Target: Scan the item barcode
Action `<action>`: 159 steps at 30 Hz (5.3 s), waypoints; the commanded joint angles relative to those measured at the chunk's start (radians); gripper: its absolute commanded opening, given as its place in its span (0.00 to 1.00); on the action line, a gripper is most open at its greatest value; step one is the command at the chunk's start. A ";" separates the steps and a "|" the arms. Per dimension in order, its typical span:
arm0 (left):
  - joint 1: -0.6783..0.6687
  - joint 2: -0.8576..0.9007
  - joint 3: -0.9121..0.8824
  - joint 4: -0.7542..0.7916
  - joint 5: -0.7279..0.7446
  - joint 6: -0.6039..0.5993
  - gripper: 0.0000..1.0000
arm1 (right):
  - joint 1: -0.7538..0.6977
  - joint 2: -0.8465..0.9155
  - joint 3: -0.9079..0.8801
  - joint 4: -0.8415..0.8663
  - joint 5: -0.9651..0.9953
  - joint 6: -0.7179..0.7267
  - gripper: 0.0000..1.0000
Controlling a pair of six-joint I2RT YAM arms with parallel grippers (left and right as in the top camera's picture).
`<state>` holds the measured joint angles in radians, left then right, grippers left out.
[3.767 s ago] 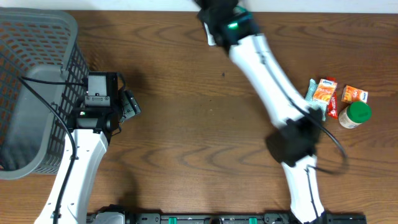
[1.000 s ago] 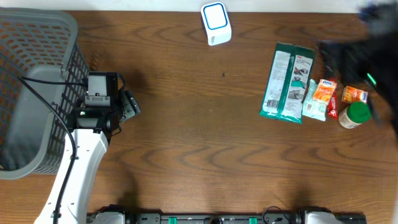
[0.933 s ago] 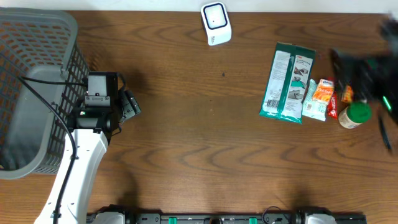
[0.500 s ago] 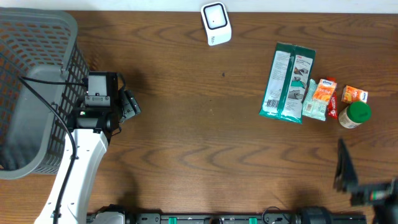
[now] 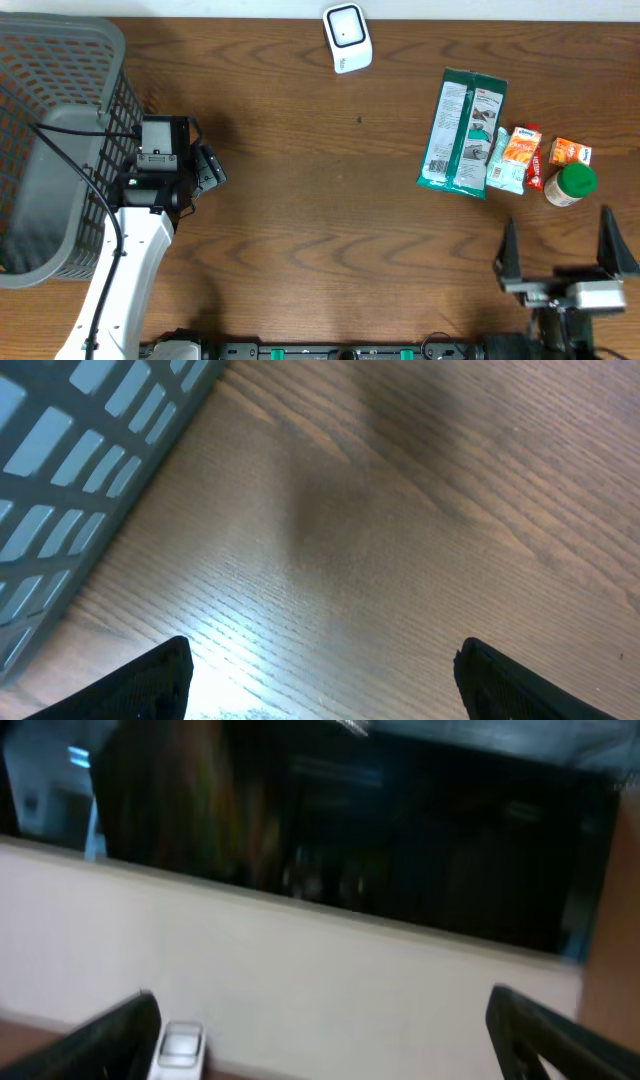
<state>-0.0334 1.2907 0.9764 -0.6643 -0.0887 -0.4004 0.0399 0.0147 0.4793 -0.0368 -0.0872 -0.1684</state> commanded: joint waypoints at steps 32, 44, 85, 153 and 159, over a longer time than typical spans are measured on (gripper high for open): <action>0.004 0.002 0.002 0.000 -0.009 -0.013 0.85 | 0.000 0.000 -0.474 -0.024 -0.075 0.026 0.99; 0.004 0.002 0.002 0.000 -0.009 -0.013 0.85 | 0.000 0.000 -0.473 -0.024 -0.075 0.026 0.99; 0.017 -1.288 -0.206 -0.039 -0.088 -0.006 0.85 | 0.000 0.000 -0.473 -0.024 -0.075 0.025 0.99; 0.014 -1.287 -0.972 0.597 0.018 0.153 0.85 | 0.000 0.000 -0.473 -0.024 -0.075 0.026 0.99; 0.014 -1.286 -0.972 0.597 0.018 0.153 0.85 | 0.000 0.000 -0.474 -0.024 -0.075 0.026 0.99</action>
<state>-0.0204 0.0067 0.0135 -0.0154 -0.0578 -0.2611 0.0399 0.0177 0.0063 -0.0563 -0.1608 -0.1608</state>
